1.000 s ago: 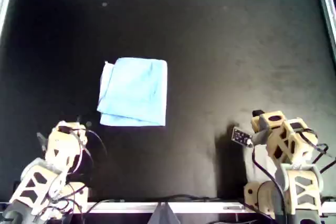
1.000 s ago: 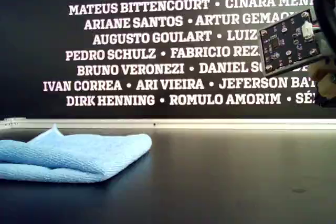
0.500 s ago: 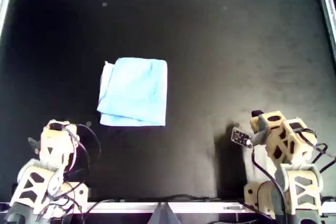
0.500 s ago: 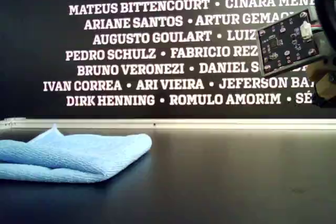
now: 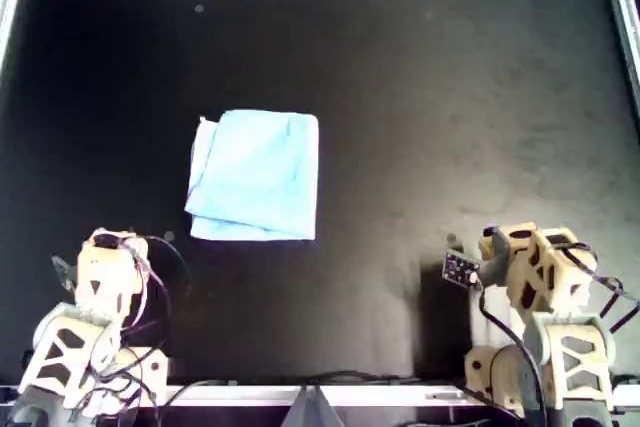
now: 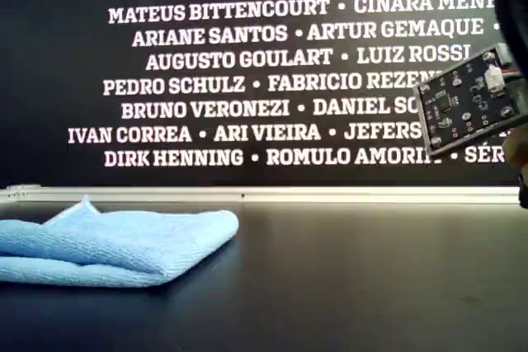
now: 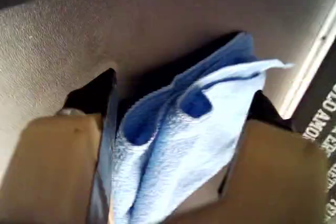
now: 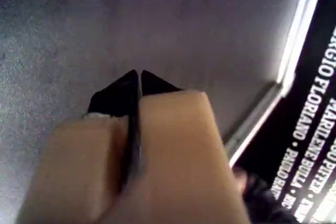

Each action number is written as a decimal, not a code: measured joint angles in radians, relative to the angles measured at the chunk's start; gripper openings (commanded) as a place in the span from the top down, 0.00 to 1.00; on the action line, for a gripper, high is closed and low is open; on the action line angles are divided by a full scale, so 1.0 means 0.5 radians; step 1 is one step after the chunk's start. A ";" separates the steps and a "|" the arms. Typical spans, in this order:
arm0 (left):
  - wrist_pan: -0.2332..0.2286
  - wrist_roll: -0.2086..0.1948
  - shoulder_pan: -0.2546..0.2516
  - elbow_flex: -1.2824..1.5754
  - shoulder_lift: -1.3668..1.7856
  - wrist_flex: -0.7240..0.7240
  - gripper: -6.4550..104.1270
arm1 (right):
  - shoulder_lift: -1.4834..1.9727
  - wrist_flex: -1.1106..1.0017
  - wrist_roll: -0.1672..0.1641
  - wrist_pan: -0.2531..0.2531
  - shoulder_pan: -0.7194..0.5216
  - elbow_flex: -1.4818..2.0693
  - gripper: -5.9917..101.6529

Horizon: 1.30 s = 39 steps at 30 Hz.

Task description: Fold a cloth

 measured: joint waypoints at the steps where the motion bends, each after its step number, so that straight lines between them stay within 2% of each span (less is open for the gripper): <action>1: 0.000 0.003 0.000 0.000 0.000 0.000 0.16 | 0.000 0.000 0.000 0.000 0.000 0.000 0.94; 12: 0.000 0.034 0.000 0.000 0.000 0.000 0.16 | 0.000 0.000 0.000 0.000 0.000 0.000 0.94; 14: 0.000 0.064 0.000 0.000 0.000 0.000 0.16 | 0.000 0.000 0.000 0.000 0.000 0.000 0.94; 17: 0.000 0.163 0.000 0.000 0.000 0.000 0.16 | 0.000 0.000 0.000 0.000 0.000 0.000 0.94; 19: 0.000 0.184 0.000 0.000 0.000 0.000 0.16 | 0.000 0.000 0.000 0.000 0.000 0.000 0.94; 25: 0.000 0.215 0.000 0.000 -0.006 0.000 0.16 | 0.000 0.000 0.000 0.000 0.000 0.000 0.94; 39: 0.012 0.215 0.000 0.000 -0.006 0.000 0.16 | 0.000 0.000 0.000 0.000 0.000 0.000 0.94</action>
